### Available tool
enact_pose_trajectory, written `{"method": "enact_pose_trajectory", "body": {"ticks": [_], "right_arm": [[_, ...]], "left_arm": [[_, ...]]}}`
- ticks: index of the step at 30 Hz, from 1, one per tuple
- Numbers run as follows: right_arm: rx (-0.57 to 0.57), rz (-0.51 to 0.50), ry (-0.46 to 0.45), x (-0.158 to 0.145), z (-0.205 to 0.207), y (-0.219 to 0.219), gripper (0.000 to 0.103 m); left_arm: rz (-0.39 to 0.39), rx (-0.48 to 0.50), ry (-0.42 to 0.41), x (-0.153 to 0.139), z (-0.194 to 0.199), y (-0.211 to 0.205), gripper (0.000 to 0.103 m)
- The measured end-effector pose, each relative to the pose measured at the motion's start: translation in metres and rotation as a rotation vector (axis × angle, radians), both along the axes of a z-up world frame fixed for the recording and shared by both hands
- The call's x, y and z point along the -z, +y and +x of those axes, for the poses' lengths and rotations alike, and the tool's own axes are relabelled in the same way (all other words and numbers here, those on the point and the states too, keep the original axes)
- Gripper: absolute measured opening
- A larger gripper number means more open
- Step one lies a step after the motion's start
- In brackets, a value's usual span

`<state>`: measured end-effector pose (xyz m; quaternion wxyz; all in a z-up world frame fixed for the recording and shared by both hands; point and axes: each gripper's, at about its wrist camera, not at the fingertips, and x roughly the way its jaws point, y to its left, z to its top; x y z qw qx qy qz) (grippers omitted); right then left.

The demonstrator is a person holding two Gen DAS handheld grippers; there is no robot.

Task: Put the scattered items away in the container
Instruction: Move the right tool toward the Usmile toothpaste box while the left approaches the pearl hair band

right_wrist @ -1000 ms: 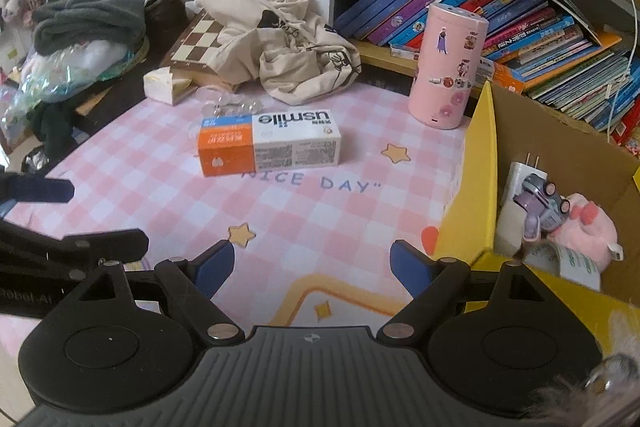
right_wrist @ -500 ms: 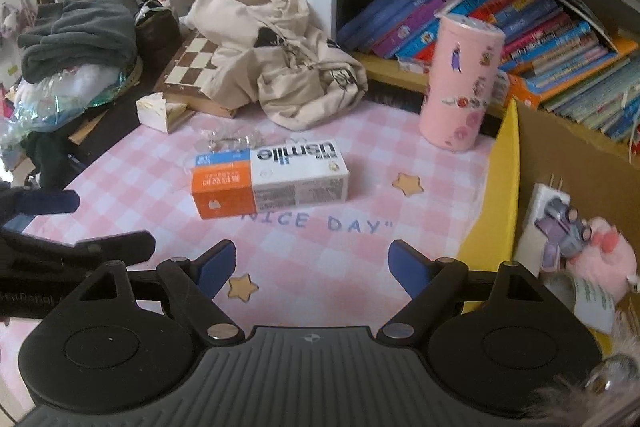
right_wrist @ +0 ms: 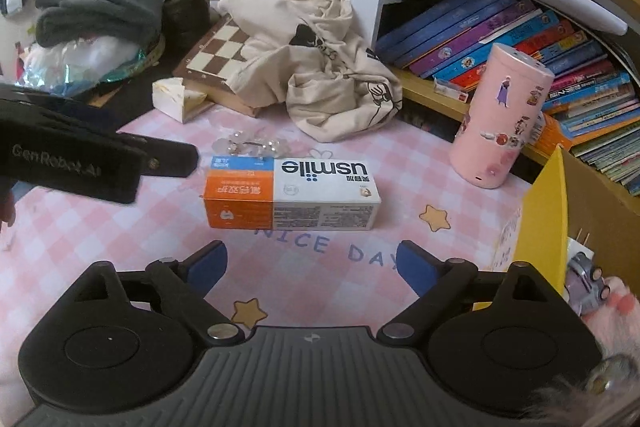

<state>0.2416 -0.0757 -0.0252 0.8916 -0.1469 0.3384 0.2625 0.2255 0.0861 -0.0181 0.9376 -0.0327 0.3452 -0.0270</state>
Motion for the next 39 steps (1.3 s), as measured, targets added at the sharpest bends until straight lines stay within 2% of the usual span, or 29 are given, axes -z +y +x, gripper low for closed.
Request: {"method": "enact_pose_trajectory", "body": {"ticks": [4, 9, 13, 21, 25, 29, 33, 39], "right_arm": [[-0.004, -0.016, -0.009, 0.0, 0.006, 0.0, 0.094], [0.007, -0.02, 0.025, 0.007, 0.01, -0.003, 0.094], [0.008, -0.022, 0.047, 0.012, 0.01, -0.003, 0.095], [0.059, -0.012, 0.064, 0.016, 0.013, -0.013, 0.095], [0.1, 0.001, 0.067, 0.015, 0.014, -0.022, 0.09], [0.186, 0.011, 0.064, 0.013, 0.007, -0.038, 0.083], [0.241, 0.009, 0.095, 0.016, 0.001, -0.055, 0.086], [0.207, 0.003, 0.119, 0.021, -0.005, -0.053, 0.092]], "left_arm": [[0.018, 0.061, 0.032, 0.015, 0.02, -0.008, 0.096], [-0.029, 0.09, 0.101, 0.039, 0.046, -0.002, 0.096], [-0.063, 0.114, 0.121, 0.049, 0.058, -0.003, 0.096], [-0.078, 0.16, 0.133, 0.05, 0.058, -0.016, 0.096], [-0.098, 0.178, 0.137, 0.048, 0.053, -0.017, 0.096], [-0.104, 0.197, 0.137, 0.046, 0.046, -0.021, 0.097], [-0.102, 0.211, 0.137, 0.047, 0.041, -0.024, 0.097], [-0.095, 0.19, 0.13, 0.049, 0.047, -0.024, 0.097]]}}
